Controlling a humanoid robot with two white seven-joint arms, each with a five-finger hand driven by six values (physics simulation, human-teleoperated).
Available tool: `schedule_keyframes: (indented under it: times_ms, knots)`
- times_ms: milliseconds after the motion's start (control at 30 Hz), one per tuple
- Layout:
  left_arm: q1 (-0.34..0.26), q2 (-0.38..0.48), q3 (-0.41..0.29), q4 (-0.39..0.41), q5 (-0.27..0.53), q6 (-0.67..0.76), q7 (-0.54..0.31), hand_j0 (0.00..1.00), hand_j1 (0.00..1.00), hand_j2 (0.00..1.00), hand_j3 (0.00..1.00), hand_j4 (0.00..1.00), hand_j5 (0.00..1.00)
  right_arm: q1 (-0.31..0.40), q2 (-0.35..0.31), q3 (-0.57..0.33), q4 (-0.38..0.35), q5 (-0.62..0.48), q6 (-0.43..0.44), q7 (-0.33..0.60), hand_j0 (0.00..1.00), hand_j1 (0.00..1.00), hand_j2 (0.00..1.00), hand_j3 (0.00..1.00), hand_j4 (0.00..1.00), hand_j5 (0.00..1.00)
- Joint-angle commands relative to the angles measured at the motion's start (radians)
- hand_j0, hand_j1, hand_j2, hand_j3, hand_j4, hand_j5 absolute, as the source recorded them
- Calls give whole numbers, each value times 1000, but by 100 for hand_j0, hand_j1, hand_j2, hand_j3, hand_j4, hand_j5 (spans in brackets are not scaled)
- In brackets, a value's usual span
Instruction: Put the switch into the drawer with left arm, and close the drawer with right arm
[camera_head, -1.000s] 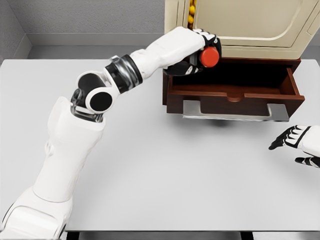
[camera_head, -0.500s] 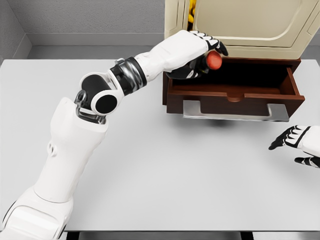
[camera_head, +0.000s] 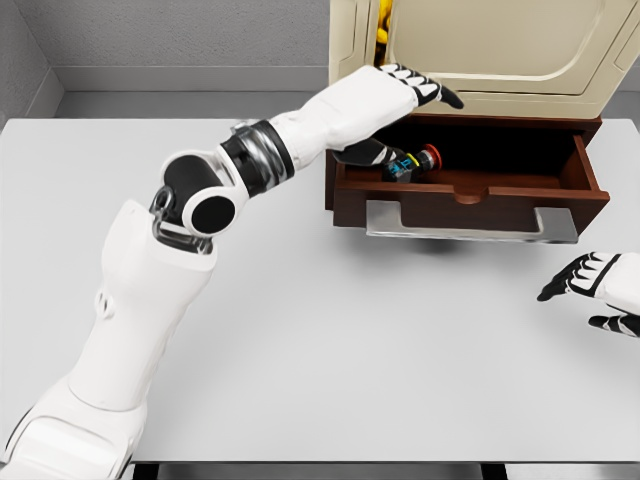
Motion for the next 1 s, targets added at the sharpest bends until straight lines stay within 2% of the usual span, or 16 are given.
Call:
schedule_keyframes:
  times_ms: [0,133,167,200,267,333,400,467,533,600,667,733,800,833,900,967]
  knots:
    - [5,0,1,-45,11,1,1,81,81,81,81,81,81,0,-5,-1,0,-12,0,0,74,74,74,74,74,74]
    - [60,20,13,-147,27,-5,1,85,85,85,85,85,85,3,-6,-1,0,-40,0,0,74,74,74,74,74,74]
    - [60,32,16,-147,54,-5,1,88,88,88,88,88,88,3,-8,1,0,-73,0,0,74,74,74,74,74,74]
    - [60,54,27,-147,62,-28,1,96,96,96,96,96,96,5,-17,3,0,-96,0,1,73,73,73,73,73,73]
    - [61,81,96,-147,134,-137,1,99,99,99,99,99,99,6,-38,7,0,-135,0,0,72,72,72,72,72,72]
    - [68,158,131,-147,246,-224,1,100,100,100,100,100,100,8,-49,9,0,-159,0,0,72,72,72,72,72,72]
    - [141,228,231,-147,346,-366,1,100,100,100,100,100,100,9,-44,9,0,-167,0,0,72,72,72,72,72,72]
    - [195,291,378,-147,418,-366,1,100,100,100,100,100,100,12,-43,9,0,-178,0,0,72,72,72,72,72,72]
    - [267,350,534,-147,533,-366,1,100,100,100,100,100,100,12,-44,10,0,-179,0,-14,72,72,72,72,72,72]
    - [337,428,594,-143,619,-366,1,100,100,100,100,100,100,12,-44,10,0,-179,0,-17,72,72,72,72,72,72]
    - [457,443,637,-112,605,-366,1,100,100,100,100,100,100,12,-44,10,0,-190,0,-17,71,71,71,71,71,71]
    - [526,455,639,-19,591,-366,1,100,100,100,100,100,100,12,-43,10,0,-202,0,-19,71,71,71,71,71,71]
    - [558,472,650,100,590,-366,1,100,100,100,100,100,100,12,-43,10,0,-207,0,-28,70,70,70,70,70,70]
    - [569,471,685,138,594,-366,1,100,100,100,100,100,100,11,-43,10,0,-207,0,-43,70,70,70,70,70,70]
    - [608,468,737,147,597,-366,1,100,100,100,100,100,100,11,-41,9,0,-208,0,-46,70,70,70,70,70,70]
    - [608,465,739,144,596,-366,1,100,100,100,100,100,100,8,-38,9,0,-208,0,-46,71,71,71,71,71,71]
